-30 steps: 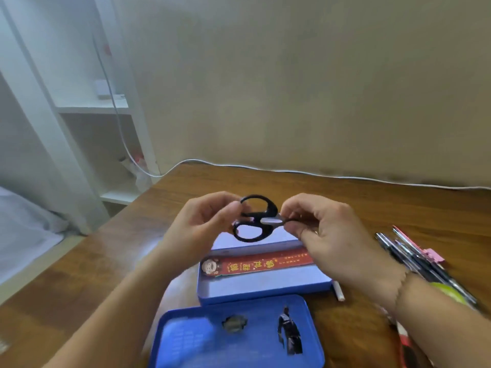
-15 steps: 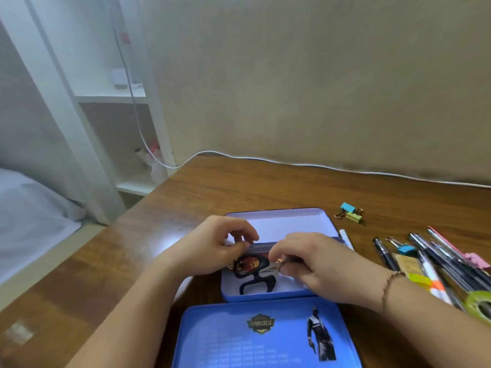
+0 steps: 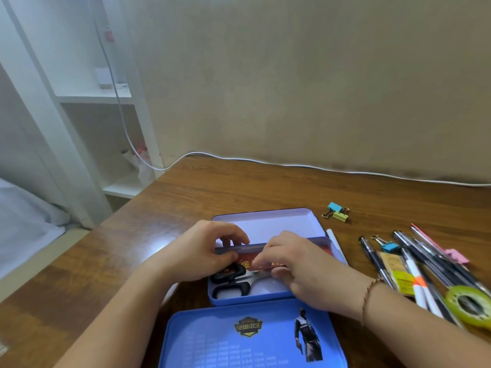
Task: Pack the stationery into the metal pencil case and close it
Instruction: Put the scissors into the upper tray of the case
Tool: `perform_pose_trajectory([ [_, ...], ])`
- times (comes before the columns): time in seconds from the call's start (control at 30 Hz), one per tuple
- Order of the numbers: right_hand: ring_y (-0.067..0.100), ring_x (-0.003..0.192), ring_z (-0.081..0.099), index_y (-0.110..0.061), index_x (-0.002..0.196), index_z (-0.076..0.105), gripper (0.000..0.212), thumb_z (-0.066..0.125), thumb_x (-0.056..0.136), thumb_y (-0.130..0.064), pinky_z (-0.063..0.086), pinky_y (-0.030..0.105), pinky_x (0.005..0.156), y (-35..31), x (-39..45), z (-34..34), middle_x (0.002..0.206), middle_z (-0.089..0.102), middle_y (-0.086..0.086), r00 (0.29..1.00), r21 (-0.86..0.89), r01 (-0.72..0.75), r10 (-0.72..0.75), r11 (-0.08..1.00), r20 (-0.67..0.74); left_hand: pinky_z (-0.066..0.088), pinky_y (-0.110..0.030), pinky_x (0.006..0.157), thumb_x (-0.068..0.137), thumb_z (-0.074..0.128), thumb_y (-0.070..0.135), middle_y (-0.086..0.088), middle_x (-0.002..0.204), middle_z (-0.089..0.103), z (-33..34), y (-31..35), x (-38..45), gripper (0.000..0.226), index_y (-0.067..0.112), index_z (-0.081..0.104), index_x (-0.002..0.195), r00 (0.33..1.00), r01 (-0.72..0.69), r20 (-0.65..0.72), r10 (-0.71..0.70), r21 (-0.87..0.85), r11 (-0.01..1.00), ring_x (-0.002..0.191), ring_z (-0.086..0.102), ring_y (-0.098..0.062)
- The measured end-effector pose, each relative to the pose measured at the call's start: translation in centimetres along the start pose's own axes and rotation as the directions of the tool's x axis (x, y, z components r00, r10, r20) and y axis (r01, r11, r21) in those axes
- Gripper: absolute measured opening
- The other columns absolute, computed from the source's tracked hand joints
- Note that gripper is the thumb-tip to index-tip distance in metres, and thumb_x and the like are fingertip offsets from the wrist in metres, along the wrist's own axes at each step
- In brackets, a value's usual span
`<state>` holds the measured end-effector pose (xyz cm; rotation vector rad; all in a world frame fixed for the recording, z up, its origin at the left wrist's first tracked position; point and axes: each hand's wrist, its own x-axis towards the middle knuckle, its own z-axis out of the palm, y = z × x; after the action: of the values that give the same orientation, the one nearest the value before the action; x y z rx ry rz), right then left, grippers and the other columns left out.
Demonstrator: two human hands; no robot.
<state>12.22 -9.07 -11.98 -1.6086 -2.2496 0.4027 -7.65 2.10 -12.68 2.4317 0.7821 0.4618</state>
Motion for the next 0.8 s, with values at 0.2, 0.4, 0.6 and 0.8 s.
perform_pose_trajectory([
  [0.2,0.002,0.098,0.043,-0.031,0.113,0.064,0.022,0.057,0.092,-0.031,0.042,0.023,0.087,0.4,-1.4,-1.4,0.102,0.059,-0.012,0.993,-0.097,-0.003,-0.008,0.995,-0.12,0.044,-0.01,0.068,0.084,0.068,0.008,0.016,0.092,0.069,0.2,0.1,0.0,0.028,0.03,0.071,0.101,1.0,0.0,-0.013,0.0,0.018,1.0,0.088,0.06,-0.005],
  [0.4,-0.004,0.08,0.053,-0.039,0.101,0.065,0.017,0.065,0.087,-0.029,0.047,0.026,0.072,4.5,-5.9,-7.6,0.089,0.063,-0.02,0.895,-0.102,-0.339,0.287,0.935,-0.342,0.048,-0.019,0.076,0.092,0.065,0.018,0.016,0.094,0.069,0.4,0.3,0.0,0.018,0.031,0.07,0.103,0.999,0.006,-0.047,-0.004,0.035,0.999,0.091,0.06,-0.005],
  [0.6,-0.004,0.08,0.054,-0.049,0.079,0.058,0.031,0.069,0.085,-0.02,0.038,0.02,0.063,6.8,-13.1,-9.2,0.084,0.062,-0.023,0.753,-0.023,-0.59,0.539,0.807,-0.377,0.048,-0.022,0.078,0.093,0.064,0.028,0.019,0.099,0.067,0.6,0.1,0.1,0.014,0.034,0.068,0.105,0.995,-0.089,-0.039,0.095,0.129,0.988,0.092,0.06,-0.006],
  [0.8,0.001,0.083,0.058,-0.042,0.08,0.063,0.019,0.068,0.079,-0.024,0.046,0.022,0.078,4.3,-15.3,-7.0,0.082,0.063,-0.023,0.811,-0.103,-0.57,0.54,0.815,-0.225,0.049,-0.023,0.079,0.085,0.048,0.056,0.025,0.102,0.065,0.7,1.1,-0.2,0.041,0.03,0.07,0.108,0.975,-0.168,-0.113,0.192,0.194,0.966,0.088,0.062,-0.003],
])
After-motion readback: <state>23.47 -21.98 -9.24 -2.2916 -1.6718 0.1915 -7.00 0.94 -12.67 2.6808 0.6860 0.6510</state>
